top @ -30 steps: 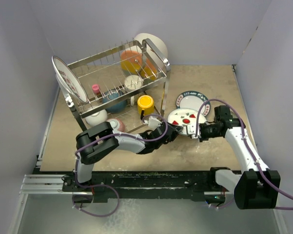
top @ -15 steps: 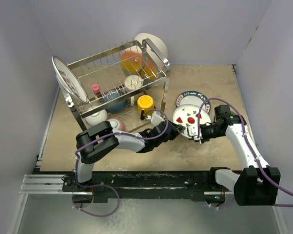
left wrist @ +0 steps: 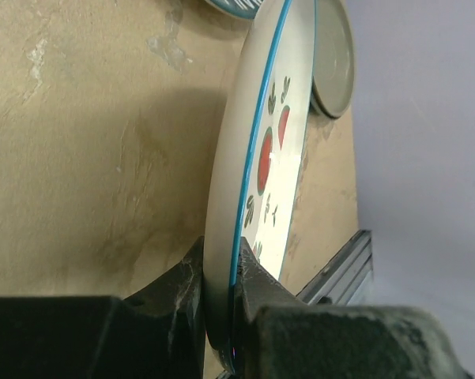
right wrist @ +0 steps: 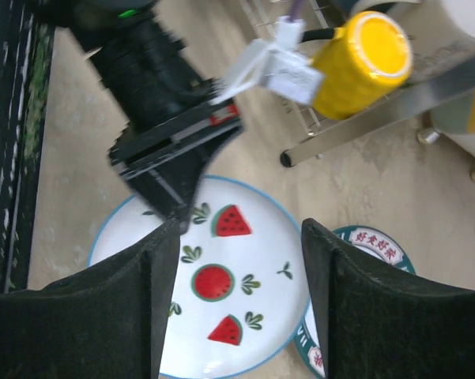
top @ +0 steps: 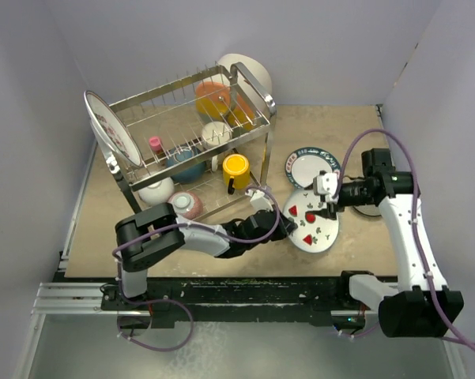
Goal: Load the mixed dishes into the dish rack
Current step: Pick up the plate at the center of the board.
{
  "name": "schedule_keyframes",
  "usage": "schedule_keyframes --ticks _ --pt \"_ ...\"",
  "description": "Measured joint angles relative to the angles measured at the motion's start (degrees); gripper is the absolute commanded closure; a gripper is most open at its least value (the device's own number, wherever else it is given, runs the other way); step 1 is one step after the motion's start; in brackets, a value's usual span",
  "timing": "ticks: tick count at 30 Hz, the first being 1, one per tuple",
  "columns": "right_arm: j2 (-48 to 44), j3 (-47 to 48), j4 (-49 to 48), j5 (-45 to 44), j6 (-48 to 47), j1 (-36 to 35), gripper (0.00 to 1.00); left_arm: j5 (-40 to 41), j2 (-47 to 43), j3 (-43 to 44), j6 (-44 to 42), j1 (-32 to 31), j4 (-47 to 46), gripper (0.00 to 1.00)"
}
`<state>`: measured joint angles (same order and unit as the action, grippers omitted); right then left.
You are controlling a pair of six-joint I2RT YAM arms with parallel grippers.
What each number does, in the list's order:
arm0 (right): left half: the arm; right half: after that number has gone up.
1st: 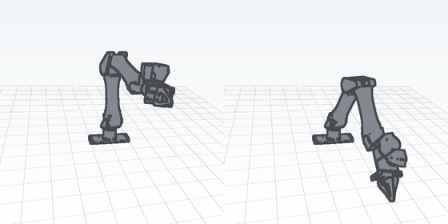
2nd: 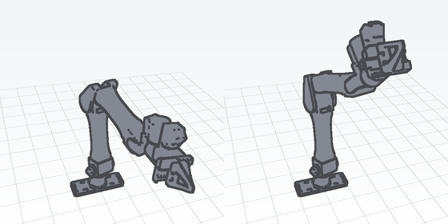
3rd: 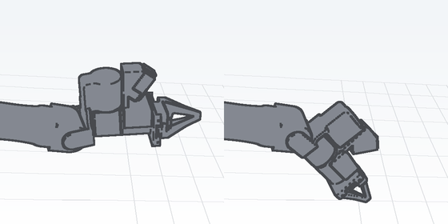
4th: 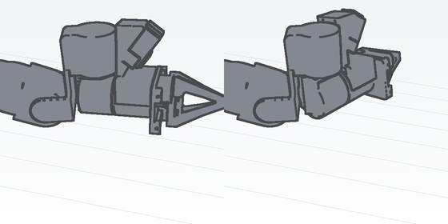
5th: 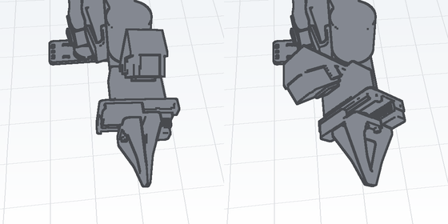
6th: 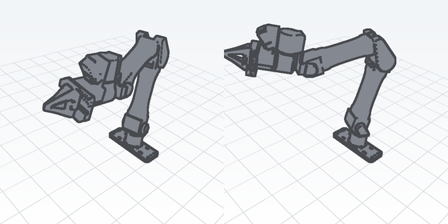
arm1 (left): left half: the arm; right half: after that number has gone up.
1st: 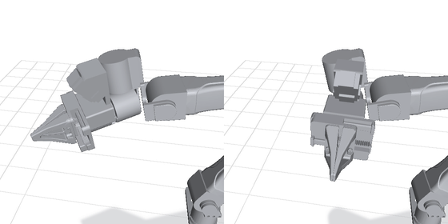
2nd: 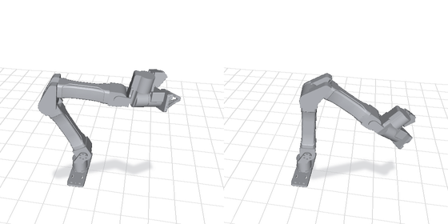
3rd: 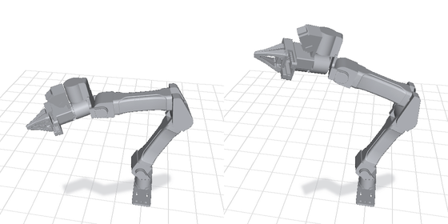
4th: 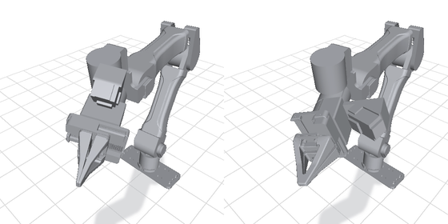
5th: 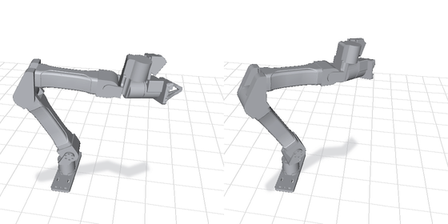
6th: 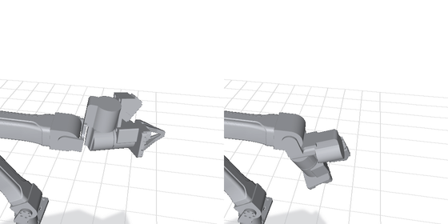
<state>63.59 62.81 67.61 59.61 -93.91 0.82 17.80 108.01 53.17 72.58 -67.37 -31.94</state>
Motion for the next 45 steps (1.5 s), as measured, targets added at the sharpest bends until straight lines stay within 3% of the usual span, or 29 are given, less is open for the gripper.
schedule_keyframes --ticks 9,14,18,26,38,45 --pt "-4.76 3.58 -26.34 0.63 48.92 1.18 0.25 0.55 -7.52 -8.76 -14.99 -4.11 -3.19 1.0" --pt "-2.89 -2.91 -47.98 0.13 75.63 11.41 0.24 1.14 -11.39 -15.45 -20.11 -5.55 -9.25 1.0" --pt "-0.66 -9.09 -57.09 -3.93 87.91 15.63 0.18 2.34 -14.21 -17.35 -24.22 -6.43 -9.51 1.0" --pt "-2.12 -12.0 -61.55 -13.73 97.33 16.46 0.04 5.22 -25.73 -17.4 -31.28 -7.23 -2.12 1.0" --pt "-2.91 -12.0 -62.47 -22.91 101.5 17.09 0.04 5.33 -40.98 -14.73 -37.77 -7.45 15.02 1.0" --pt "-2.91 -12.0 -62.62 -24.3 102.31 17.25 0.04 1.99 -45.48 -7.04 -42.38 -7.65 20.63 1.0"
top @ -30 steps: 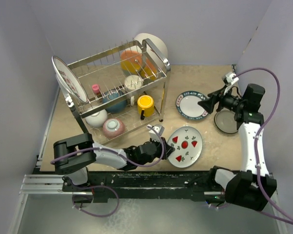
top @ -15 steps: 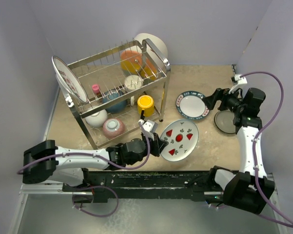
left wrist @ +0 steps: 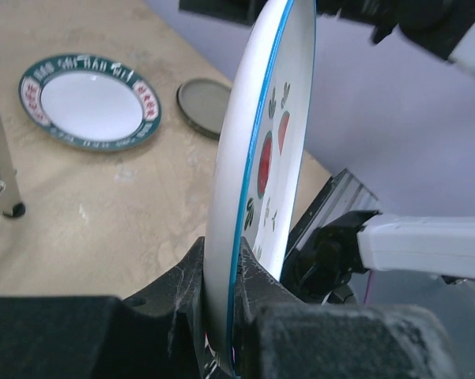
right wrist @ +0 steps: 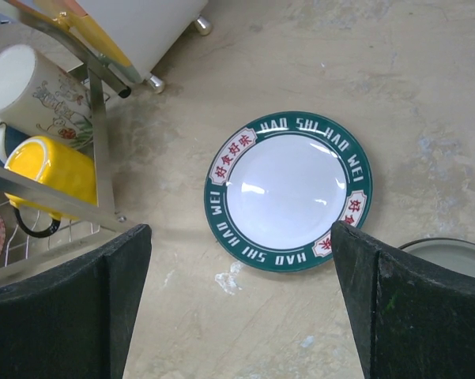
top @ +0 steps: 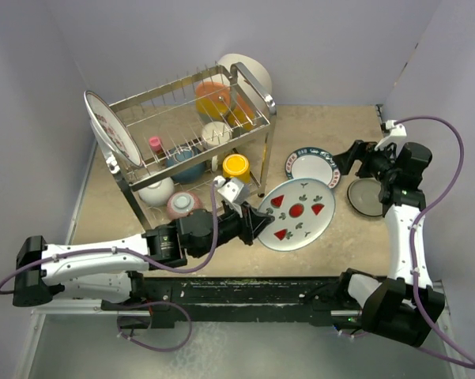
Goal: Load the mixed dishes into the dish rack
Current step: Pick up the plate at the center of the board.
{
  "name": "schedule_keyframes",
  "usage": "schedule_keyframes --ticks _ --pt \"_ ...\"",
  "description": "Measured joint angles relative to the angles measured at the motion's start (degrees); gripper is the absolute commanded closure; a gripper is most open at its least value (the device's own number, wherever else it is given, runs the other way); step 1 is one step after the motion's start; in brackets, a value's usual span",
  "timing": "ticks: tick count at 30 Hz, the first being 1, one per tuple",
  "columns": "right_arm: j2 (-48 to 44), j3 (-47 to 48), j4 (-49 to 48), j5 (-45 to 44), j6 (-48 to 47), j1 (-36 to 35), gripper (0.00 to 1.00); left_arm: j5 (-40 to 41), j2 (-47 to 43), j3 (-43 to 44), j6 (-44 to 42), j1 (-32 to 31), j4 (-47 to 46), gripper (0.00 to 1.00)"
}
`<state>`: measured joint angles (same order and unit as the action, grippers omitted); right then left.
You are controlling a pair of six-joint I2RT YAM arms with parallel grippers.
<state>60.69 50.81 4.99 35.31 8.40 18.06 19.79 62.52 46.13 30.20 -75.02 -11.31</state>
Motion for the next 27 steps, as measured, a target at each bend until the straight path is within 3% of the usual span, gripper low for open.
schedule_keyframes --ticks 6,15,22,27 --pt "0.0 0.0 -0.26 -0.35 0.07 0.0 0.04 -0.9 0.17 11.28 -5.73 -0.07 4.02 1.0" --pt "0.0 -0.02 -0.68 -1.64 0.09 0.0 0.04 -2.03 8.07 36.39 -12.35 0.42 13.11 1.0" --pt "0.0 -0.04 -1.01 -2.45 0.13 0.0 0.04 -2.99 17.4 57.0 -11.74 6.32 28.65 1.0" --pt "0.02 -0.04 -1.05 -2.82 0.26 0.0 0.04 2.4 24.28 72.22 -11.1 8.92 40.96 1.0"
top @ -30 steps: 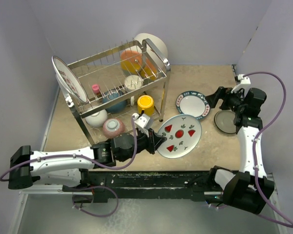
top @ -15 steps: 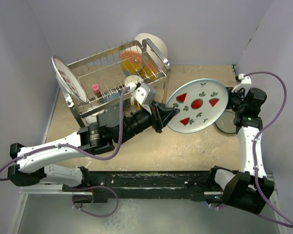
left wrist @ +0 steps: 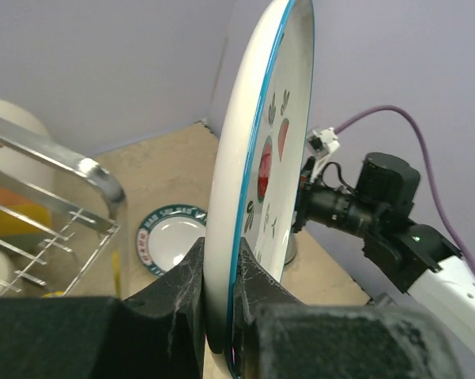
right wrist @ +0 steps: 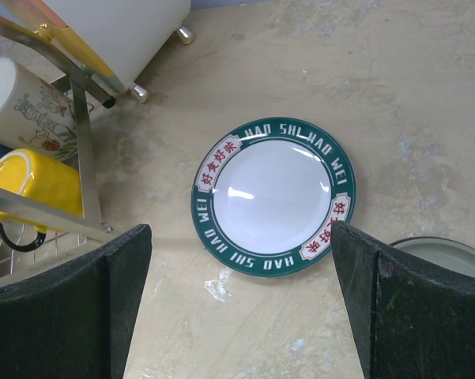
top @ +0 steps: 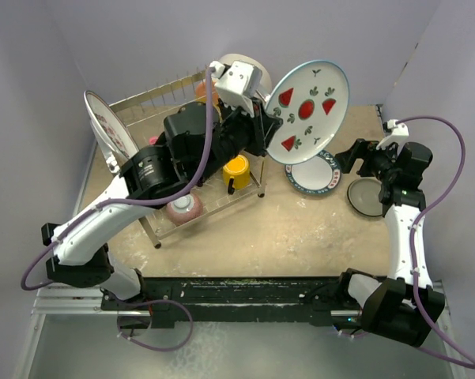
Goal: Load the mixed dishes into the dish rack
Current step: Pick up the plate at the center of the board, then insert the plate into the dish rack.
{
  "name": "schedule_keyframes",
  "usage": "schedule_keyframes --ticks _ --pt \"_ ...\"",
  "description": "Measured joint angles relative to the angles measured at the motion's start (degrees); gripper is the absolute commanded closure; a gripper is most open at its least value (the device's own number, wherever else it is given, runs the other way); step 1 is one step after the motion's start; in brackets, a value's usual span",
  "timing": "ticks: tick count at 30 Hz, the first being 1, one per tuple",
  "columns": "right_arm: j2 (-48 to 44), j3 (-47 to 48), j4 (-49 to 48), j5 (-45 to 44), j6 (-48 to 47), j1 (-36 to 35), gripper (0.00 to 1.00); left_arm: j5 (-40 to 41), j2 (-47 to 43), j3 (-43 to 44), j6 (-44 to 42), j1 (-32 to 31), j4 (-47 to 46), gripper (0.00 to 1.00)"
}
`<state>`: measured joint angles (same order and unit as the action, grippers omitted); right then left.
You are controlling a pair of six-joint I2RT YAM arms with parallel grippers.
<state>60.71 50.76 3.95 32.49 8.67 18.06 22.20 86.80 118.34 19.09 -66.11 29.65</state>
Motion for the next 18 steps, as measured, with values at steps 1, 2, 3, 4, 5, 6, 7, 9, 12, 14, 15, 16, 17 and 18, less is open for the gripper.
schedule_keyframes --ticks 1,2,3,4,5,6,7,9,12,14,15,16,17,18 --pt "0.0 0.0 0.0 0.0 0.02 0.0 0.04 1.25 0.74 1.99 -0.02 0.02 1.88 1.0" --pt "0.0 0.0 0.0 0.0 0.02 0.0 0.04 2.89 1.53 4.39 -0.07 -0.02 4.17 1.0" --pt "0.0 0.0 0.0 0.0 0.04 0.0 0.04 4.85 2.23 6.67 -0.15 -0.04 6.36 1.0" --pt "0.0 0.0 0.0 0.0 0.15 0.0 0.04 6.36 2.4 7.82 -0.22 -0.09 7.52 1.0" --pt "0.0 0.0 0.0 0.0 0.17 0.0 0.04 8.39 2.45 8.81 -0.28 -0.22 8.61 1.0" --pt "0.0 0.0 0.0 0.0 0.22 0.0 0.04 10.34 2.4 9.6 -0.59 -0.31 9.44 1.0" --pt "0.02 0.0 0.0 0.02 0.24 0.0 0.05 12.85 2.23 10.25 -1.01 -0.28 9.92 1.0" --pt "0.07 0.0 0.02 0.02 0.28 0.0 0.05 16.74 1.86 10.84 -2.29 -0.28 10.01 1.0" --pt "0.11 0.0 0.04 0.04 0.44 0.0 0.05 22.4 1.03 11.43 -4.5 -0.26 9.9 1.0" --pt "0.24 0.0 0.04 0.07 0.5 0.0 0.05 26.01 0.66 11.98 -6.56 -0.28 9.38 1.0" --pt "0.37 0.0 0.04 0.07 0.59 0.0 0.05 28.13 0.44 12.11 -7.72 -0.31 8.66 1.0" --pt "0.55 0.0 0.11 0.04 0.68 0.0 0.05 30.67 0.26 12.17 -8.9 -0.42 7.61 1.0" --pt "0.66 0.0 0.13 0.02 0.81 0.0 0.05 33.11 0.02 11.96 -10.4 -0.57 6.14 1.0" --pt "0.79 0.0 0.15 0.0 0.9 0.0 0.04 36.04 -0.46 10.86 -13.03 -0.98 3.08 1.0"
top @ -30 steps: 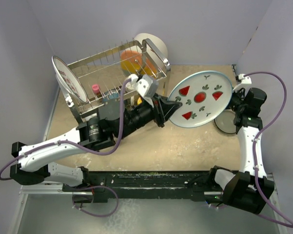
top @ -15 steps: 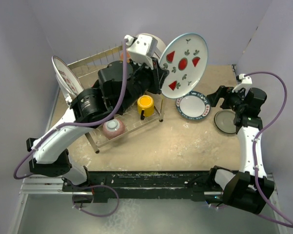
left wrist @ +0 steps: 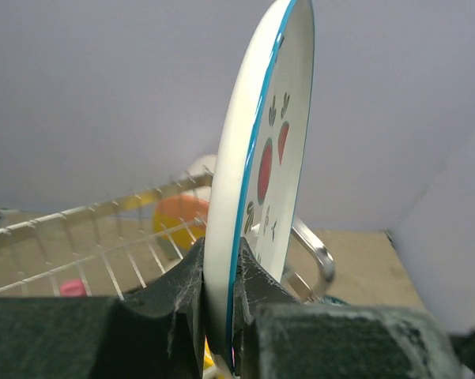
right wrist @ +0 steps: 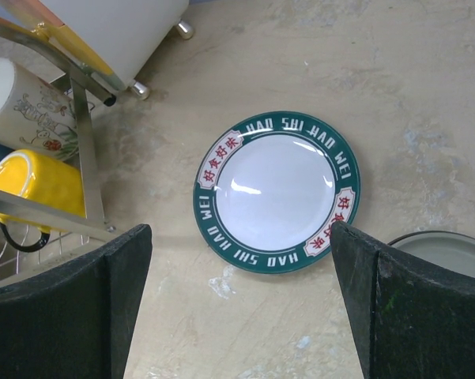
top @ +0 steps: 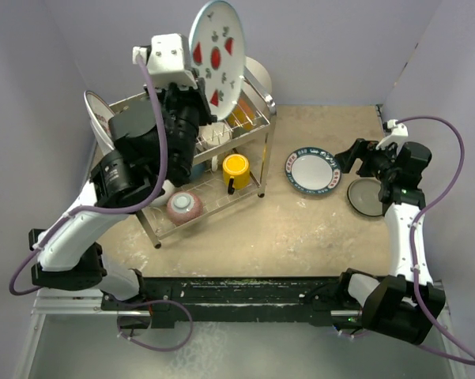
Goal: Load the mixed dishes into the dish rack
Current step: Insert the plate into the dish rack.
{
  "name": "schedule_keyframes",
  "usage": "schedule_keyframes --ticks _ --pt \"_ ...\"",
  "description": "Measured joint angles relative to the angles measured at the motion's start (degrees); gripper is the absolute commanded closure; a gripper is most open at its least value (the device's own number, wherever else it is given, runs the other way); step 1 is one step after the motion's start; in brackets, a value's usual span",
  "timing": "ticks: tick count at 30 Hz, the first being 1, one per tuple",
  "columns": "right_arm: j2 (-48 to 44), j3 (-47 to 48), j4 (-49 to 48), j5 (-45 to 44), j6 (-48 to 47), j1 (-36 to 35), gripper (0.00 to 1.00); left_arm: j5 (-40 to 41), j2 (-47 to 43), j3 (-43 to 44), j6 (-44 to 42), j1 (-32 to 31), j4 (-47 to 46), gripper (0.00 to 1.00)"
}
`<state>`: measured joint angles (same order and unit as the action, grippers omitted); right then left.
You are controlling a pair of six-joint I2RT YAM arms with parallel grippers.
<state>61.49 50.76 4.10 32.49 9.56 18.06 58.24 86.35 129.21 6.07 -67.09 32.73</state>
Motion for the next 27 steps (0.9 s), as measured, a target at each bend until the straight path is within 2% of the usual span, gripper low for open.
schedule_keyframes --ticks 4,7,10,12,15,20,27 --pt "0.28 0.0 0.09 -0.07 0.39 0.0 0.05 11.61 -2.6 -8.31 -19.78 -2.16 -24.3 1.0" --pt "0.7 0.0 0.11 -0.22 0.61 0.0 0.05 17.81 -0.76 -8.17 -35.08 -3.08 -41.33 1.0" --pt "1.11 0.0 0.15 -0.42 0.87 0.0 0.05 22.71 1.49 -7.15 -46.9 -3.15 -53.92 1.0" --pt "1.14 0.0 0.26 -0.52 1.03 0.0 0.05 25.44 2.34 -7.17 -51.95 -3.06 -58.58 1.0" --pt "1.14 0.0 0.28 -1.07 1.07 0.0 0.05 28.63 2.8 -7.48 -56.24 -3.06 -61.9 1.0" --pt "1.14 0.0 0.28 -1.57 1.44 0.0 0.05 31.95 1.01 -11.28 -58.62 -1.77 -63.17 1.0" --pt "1.11 0.0 0.26 -1.95 1.62 0.0 0.05 32.22 -3.17 -14.82 -54.07 1.33 -53.24 1.0"
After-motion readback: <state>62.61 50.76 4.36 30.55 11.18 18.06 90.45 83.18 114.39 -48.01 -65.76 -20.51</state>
